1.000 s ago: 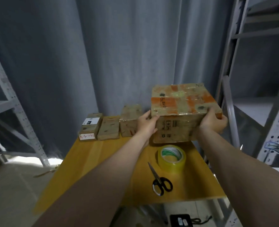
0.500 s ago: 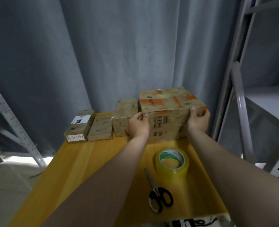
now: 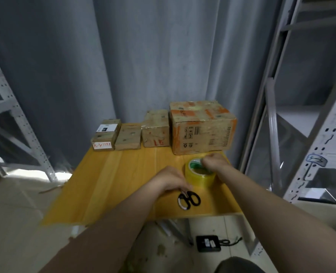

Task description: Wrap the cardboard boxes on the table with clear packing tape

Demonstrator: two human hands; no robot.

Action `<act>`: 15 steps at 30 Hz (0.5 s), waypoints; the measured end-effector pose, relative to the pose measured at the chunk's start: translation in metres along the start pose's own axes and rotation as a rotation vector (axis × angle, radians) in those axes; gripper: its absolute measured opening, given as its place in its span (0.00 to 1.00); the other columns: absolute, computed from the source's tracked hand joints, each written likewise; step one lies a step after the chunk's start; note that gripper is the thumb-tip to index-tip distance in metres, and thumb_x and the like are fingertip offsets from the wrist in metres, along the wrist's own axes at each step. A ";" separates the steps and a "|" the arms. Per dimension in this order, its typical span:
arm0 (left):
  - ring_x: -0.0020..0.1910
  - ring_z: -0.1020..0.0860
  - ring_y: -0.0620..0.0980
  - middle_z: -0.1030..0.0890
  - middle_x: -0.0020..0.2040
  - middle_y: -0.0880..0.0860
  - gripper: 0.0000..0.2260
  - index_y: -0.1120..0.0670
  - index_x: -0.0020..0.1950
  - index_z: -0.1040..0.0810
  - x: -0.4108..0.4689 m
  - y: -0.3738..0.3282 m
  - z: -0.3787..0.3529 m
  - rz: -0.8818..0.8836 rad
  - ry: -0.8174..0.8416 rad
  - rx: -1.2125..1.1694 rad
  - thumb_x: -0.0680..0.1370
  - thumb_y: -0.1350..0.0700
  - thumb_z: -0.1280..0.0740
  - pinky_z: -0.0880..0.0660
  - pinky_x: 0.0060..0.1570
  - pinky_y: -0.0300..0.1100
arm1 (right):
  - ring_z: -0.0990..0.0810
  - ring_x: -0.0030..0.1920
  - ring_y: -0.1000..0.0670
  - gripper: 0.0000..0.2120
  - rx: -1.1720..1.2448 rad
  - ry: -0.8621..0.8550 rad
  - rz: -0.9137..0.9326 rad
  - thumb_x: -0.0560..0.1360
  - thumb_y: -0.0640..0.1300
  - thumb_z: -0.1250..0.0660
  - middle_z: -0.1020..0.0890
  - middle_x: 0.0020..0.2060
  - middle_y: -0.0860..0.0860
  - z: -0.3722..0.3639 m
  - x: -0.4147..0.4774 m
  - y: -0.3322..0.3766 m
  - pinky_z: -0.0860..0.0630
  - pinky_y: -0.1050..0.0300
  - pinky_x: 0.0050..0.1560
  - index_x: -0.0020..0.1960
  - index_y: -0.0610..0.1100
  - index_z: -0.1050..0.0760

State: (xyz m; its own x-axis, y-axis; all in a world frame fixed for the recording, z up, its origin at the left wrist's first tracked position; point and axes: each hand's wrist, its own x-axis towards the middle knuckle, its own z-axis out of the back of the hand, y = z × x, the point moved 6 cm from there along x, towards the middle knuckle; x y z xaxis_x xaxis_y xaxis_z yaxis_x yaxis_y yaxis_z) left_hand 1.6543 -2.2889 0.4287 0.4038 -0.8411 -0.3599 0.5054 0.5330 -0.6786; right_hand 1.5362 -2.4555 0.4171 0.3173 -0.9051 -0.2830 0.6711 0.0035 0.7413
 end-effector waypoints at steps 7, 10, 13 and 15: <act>0.62 0.21 0.50 0.18 0.63 0.48 0.19 0.51 0.63 0.15 -0.004 0.035 0.006 -0.046 -0.131 0.184 0.74 0.50 0.21 0.24 0.63 0.46 | 0.38 0.76 0.37 0.34 -0.146 -0.060 0.042 0.79 0.45 0.31 0.32 0.74 0.41 -0.024 -0.026 -0.011 0.40 0.48 0.73 0.82 0.51 0.41; 0.63 0.21 0.51 0.18 0.66 0.50 0.16 0.53 0.62 0.15 -0.002 0.054 0.037 -0.010 -0.179 0.208 0.75 0.55 0.23 0.23 0.64 0.47 | 0.39 0.76 0.36 0.34 -0.144 -0.064 0.048 0.80 0.44 0.33 0.35 0.75 0.39 -0.032 -0.022 -0.013 0.38 0.48 0.72 0.82 0.51 0.43; 0.60 0.19 0.50 0.15 0.61 0.50 0.14 0.51 0.62 0.15 0.001 0.075 0.052 0.038 -0.224 0.151 0.77 0.59 0.24 0.21 0.63 0.47 | 0.41 0.77 0.34 0.36 -0.128 -0.066 0.000 0.80 0.47 0.32 0.41 0.77 0.39 -0.035 -0.034 -0.005 0.40 0.45 0.75 0.83 0.50 0.47; 0.62 0.20 0.51 0.17 0.64 0.50 0.17 0.51 0.65 0.17 -0.001 0.077 0.058 0.045 -0.251 0.079 0.76 0.55 0.24 0.23 0.65 0.47 | 0.42 0.77 0.34 0.37 -0.083 -0.084 -0.008 0.80 0.49 0.33 0.44 0.78 0.39 -0.030 -0.042 0.008 0.39 0.41 0.77 0.82 0.48 0.48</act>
